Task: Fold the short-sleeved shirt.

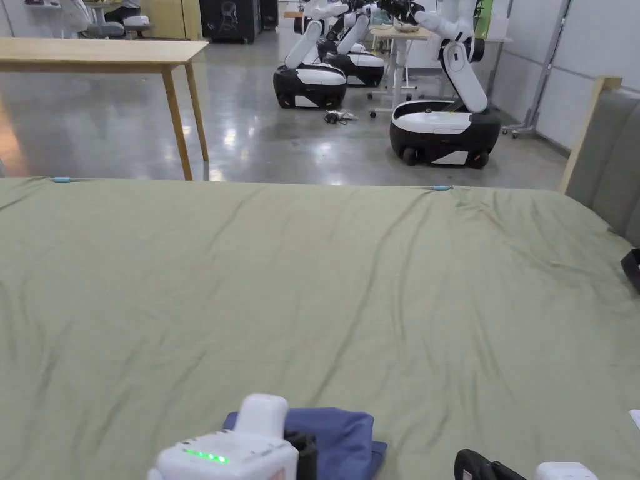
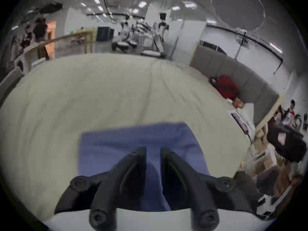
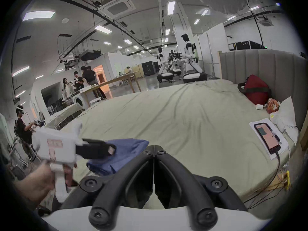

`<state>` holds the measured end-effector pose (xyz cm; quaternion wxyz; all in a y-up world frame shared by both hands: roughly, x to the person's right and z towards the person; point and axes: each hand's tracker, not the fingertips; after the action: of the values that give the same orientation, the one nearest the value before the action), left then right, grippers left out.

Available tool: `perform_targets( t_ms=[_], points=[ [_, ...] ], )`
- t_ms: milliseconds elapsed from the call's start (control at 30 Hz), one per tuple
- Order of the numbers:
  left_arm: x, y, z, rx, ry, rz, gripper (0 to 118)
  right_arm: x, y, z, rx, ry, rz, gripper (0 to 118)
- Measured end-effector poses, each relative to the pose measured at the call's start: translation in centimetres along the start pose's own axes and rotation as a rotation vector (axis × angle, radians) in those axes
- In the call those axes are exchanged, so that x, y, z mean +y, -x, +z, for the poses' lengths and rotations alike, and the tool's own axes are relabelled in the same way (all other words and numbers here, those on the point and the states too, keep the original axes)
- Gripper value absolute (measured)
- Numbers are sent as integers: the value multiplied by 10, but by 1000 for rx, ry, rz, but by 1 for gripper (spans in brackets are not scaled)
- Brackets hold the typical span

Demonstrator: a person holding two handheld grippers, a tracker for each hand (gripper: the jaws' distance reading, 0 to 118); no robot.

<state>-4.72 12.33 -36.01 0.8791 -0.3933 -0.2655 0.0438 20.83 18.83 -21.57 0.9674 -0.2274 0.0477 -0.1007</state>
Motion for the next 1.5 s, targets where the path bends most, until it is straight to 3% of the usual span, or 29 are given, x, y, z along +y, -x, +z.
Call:
perform_targets(
  t_ms=[67, 200, 333, 433, 467, 500, 533, 567, 600, 633, 733, 800, 867, 1000, 1033, 1067, 1100, 1200, 1333, 1500],
  points=[
    [-16, -19, -12, -130, 0, 14, 20, 0, 3, -9, 7, 24, -7, 1],
    [-38, -42, -20, -132, 14, -26, 20, 0, 12, -29, 48, 83, -18, 1],
    [-29, -8, 16, -177, -73, 99, 20, -3, 28, -65, 151, 159, -41, 1],
    [-27, 34, 54, -132, -137, 121, 20, -18, 33, -102, 255, 223, -123, 1],
    [-29, 53, 64, -130, -148, 163, 25, -26, 31, -113, 295, 244, -158, 1],
    [-31, 72, 72, -133, -150, 208, 51, -35, 26, -122, 347, 275, -199, 1],
    [-34, 87, 77, -134, -142, 248, 88, -42, 23, -128, 352, 304, -222, 1],
    [-41, 105, 79, -143, -125, 303, 114, -49, 21, -130, 323, 335, -225, 1],
    [-48, 120, 81, -166, -127, 347, 117, -55, 18, -131, 265, 344, -207, 1],
    [-53, 129, 79, -190, -119, 407, 117, -59, 14, -131, 251, 345, -215, 1],
    [-75, 159, 51, -369, -44, 673, 117, -64, -1, -123, 331, 308, -366, 1],
    [-89, 169, 26, -608, -182, 843, 117, -62, -2, -121, 301, 313, -327, 1],
    [-80, 163, 6, -708, -164, 941, 116, -59, -1, -118, 304, 310, -307, 1],
    [-52, 124, -12, -593, -64, 775, 111, -57, 10, -126, 310, 317, -276, 1],
    [-48, 117, -14, -540, -49, 750, 98, -57, 12, -128, 311, 317, -272, 1],
    [-47, 111, -18, -466, 1, 734, 51, -57, 14, -129, 307, 311, -267, 1],
    [-48, 109, -19, -399, 32, 721, 30, -57, 14, -129, 298, 302, -268, 1],
    [-47, 131, -2, -453, -3, 747, 30, -52, 16, -121, 298, 282, -278, 1],
    [-29, 184, 44, -357, -59, 651, 30, -44, 20, -112, 275, 267, -229, 1],
    [-7, 305, 124, -196, -129, 576, 30, -33, 36, -111, 272, 242, -213, 1]
  ],
)
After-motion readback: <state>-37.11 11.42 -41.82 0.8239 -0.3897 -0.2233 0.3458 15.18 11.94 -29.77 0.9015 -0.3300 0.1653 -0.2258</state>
